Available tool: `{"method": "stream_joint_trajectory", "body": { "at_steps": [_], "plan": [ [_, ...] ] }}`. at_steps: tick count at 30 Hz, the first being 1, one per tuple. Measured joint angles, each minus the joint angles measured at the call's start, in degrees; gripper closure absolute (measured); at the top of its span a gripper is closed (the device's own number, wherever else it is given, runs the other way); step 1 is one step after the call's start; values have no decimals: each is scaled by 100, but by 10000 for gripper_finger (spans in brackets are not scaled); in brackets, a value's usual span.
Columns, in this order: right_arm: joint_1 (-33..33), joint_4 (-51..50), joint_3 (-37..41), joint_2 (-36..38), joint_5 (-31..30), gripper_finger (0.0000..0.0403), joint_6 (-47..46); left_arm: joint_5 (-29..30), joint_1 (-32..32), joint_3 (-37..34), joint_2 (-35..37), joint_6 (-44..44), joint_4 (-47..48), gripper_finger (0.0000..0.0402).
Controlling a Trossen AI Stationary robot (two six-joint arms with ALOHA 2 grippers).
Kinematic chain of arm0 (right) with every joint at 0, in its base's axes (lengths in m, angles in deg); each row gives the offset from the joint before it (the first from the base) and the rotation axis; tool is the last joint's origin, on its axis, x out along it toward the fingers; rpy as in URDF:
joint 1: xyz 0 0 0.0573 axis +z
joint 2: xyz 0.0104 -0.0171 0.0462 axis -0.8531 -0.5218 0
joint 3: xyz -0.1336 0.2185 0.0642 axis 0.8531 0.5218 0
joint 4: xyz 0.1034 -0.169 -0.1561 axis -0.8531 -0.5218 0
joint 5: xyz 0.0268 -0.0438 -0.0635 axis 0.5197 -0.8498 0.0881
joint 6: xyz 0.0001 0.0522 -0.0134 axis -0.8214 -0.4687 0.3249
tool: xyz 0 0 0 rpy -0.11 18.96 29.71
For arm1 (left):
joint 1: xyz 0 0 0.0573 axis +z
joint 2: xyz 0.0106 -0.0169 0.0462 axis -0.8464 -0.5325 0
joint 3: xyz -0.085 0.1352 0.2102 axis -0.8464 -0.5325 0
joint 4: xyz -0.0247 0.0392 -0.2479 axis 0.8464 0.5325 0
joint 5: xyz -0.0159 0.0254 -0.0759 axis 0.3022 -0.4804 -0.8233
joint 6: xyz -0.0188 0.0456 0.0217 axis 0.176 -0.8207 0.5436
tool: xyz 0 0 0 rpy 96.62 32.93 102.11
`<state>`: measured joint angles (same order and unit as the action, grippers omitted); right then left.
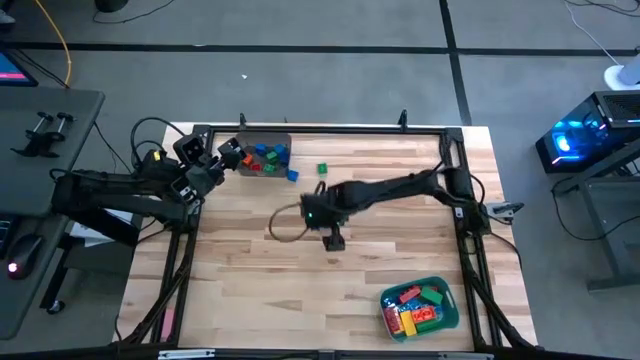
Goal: Sort blocks by size
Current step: Put the red game piece into the black bin
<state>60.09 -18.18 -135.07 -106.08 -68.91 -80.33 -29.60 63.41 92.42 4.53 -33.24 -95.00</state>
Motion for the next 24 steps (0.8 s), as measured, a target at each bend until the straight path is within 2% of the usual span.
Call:
{"method": "stream_joint_trajectory", "body": {
  "at_steps": [3, 7, 16, 20, 24],
  "plan": [
    [35, 360, 333, 2, -172, 38, -381, -2, 0, 0, 0, 97, 61, 165],
    [-43, 569, 672, 3, -726, 38, -593, -4, -2, 0, 0, 151, 138, 165],
    [-166, 978, 1141, 3, -616, 46, -593, -5, -2, 0, -1, 296, 163, 165],
    [-164, 1101, 1219, 3, -677, 90, -593, -5, -2, 0, -2, 295, 163, 165],
    [-166, 1214, 1222, 3, -804, 168, -565, -4, -2, 0, 0, 295, 155, 165]
  ]
}}
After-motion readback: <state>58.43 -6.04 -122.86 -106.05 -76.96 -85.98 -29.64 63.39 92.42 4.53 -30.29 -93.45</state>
